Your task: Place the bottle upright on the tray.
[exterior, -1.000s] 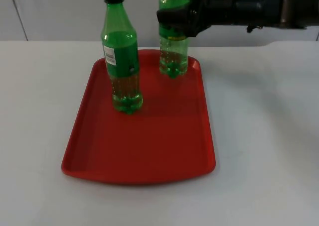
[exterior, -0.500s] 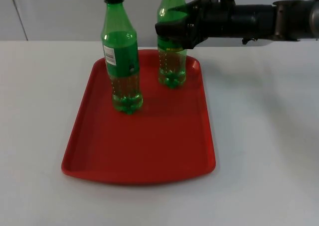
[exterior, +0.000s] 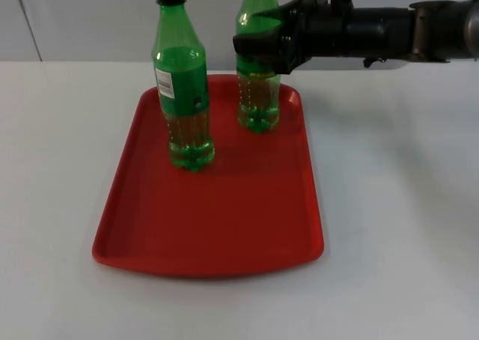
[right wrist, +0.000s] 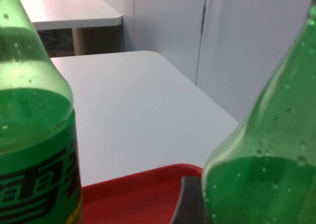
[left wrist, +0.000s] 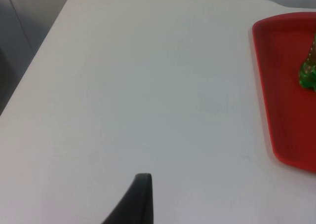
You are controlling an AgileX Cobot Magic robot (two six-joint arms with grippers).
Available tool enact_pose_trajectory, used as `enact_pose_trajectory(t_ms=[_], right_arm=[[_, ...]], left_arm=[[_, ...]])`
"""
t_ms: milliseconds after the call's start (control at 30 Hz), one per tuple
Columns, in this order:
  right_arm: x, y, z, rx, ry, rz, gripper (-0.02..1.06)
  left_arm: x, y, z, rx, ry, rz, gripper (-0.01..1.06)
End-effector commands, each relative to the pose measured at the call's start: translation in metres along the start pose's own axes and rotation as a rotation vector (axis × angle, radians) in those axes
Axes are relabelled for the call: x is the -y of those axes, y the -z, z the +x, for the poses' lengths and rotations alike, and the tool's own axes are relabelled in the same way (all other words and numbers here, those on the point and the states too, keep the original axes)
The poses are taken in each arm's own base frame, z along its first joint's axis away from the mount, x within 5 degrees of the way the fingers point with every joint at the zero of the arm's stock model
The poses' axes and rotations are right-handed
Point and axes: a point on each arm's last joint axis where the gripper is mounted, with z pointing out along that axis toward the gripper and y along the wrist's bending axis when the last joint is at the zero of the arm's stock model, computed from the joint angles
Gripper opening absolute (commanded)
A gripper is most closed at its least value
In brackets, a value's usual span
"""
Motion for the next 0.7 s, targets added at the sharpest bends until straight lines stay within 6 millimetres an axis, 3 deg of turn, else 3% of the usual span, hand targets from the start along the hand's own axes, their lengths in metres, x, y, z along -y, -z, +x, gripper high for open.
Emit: enact_pose_trajectory(t_ms=[0, 100, 233, 267, 433, 667], right_arm=[[-0.001, -0.0023, -0.0056, 0.019, 0.311, 0.001, 0.0], [-0.0006, -0.0023, -0.0053, 0.015, 0.311, 0.006, 0.03], [-0.0006, -0.0023, -0.0053, 0.015, 0.311, 0.006, 0.25], [-0.0006, -0.0023, -0.0053, 0.015, 0.311, 0.006, 0.25], [-0.0006, -0.0023, -0.0053, 0.015, 0.297, 0.006, 0.71], [-0.0006, -0.0023, -0.0053, 0.015, 0.288, 0.006, 0.83]], left_arm=[[0.0003, -0.0005, 0.001, 0.0, -0.002, 0.011, 1.05], [0.0003, -0.0005, 0.001, 0.0, -0.002, 0.011, 1.05], [0.0003, -0.0005, 0.001, 0.0, -0.002, 0.011, 1.05], [0.0003, -0.0005, 0.001, 0.0, -0.002, 0.011, 1.05], [0.0003, -0.0005, 0.001, 0.0, -0.002, 0.011, 1.05], [0.0003, -0.0005, 0.001, 0.0, -0.002, 0.011, 1.05]])
